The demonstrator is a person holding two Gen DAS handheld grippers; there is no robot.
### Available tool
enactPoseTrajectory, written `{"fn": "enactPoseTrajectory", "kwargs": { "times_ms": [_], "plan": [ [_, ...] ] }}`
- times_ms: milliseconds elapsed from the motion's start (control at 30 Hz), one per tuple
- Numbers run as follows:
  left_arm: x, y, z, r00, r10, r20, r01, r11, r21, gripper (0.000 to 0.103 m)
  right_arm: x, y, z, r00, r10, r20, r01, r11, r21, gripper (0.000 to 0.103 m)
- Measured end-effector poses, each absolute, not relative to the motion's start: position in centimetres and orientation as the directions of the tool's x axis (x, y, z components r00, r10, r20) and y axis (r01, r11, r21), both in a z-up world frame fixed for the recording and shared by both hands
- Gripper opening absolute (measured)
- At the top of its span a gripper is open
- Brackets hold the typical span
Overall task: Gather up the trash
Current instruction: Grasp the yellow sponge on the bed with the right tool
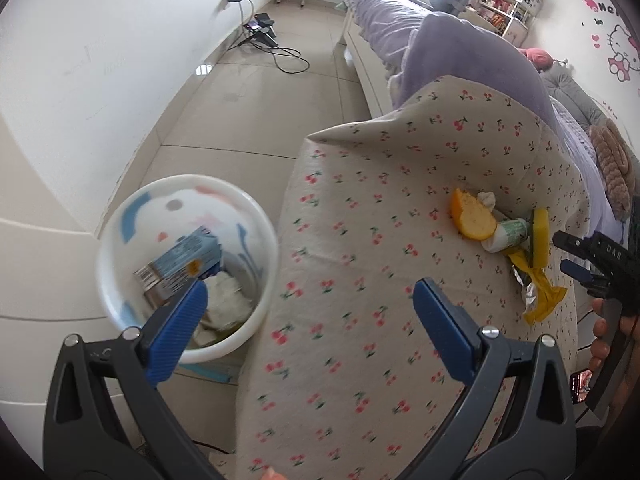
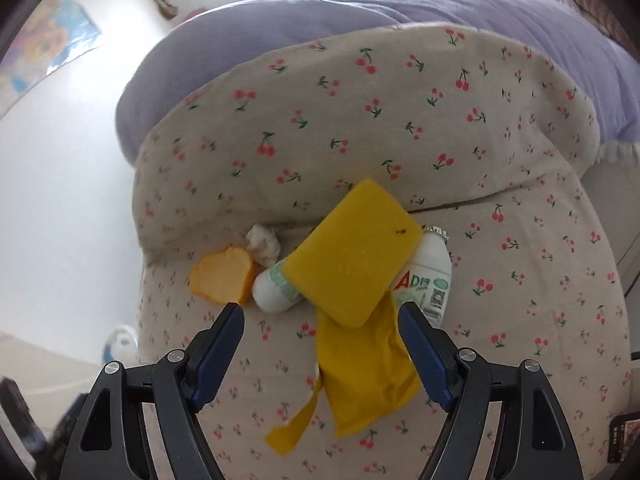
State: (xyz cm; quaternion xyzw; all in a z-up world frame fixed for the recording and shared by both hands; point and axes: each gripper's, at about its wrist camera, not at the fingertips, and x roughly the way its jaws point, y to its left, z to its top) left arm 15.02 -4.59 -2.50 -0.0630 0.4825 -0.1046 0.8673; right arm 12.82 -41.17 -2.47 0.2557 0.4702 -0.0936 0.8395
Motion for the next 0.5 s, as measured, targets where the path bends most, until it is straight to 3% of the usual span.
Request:
{"fn": "enactPoseTrajectory", "kwargs": {
  "times_ms": [400,433,500],
  "plan": [
    [17.7,-11.4,-3.2,0.51,-0.274,-0.815,0.2,0.96,-0.198,0.102,16.3,-43.8,-5.2,0.492,0.095,-0.866,0.531,0.755,0.385,0.081],
    [17.9,-12.3,-3.4,0.515,-0.272,-0.813,0.214,0.959,-0.185,0.102,16.2,-44.0,-5.5,0.483,0.099,-0.87,0.533,0.755,0.382,0.079],
    [18.1,-13.5,-3.6,0.518,-0.264,-0.814,0.233,0.959,-0.163,0.102,16.1,-44.1,-6.2,0.476,0.124,-0.871,0.523,0.756,0.393,0.06]
  ]
}}
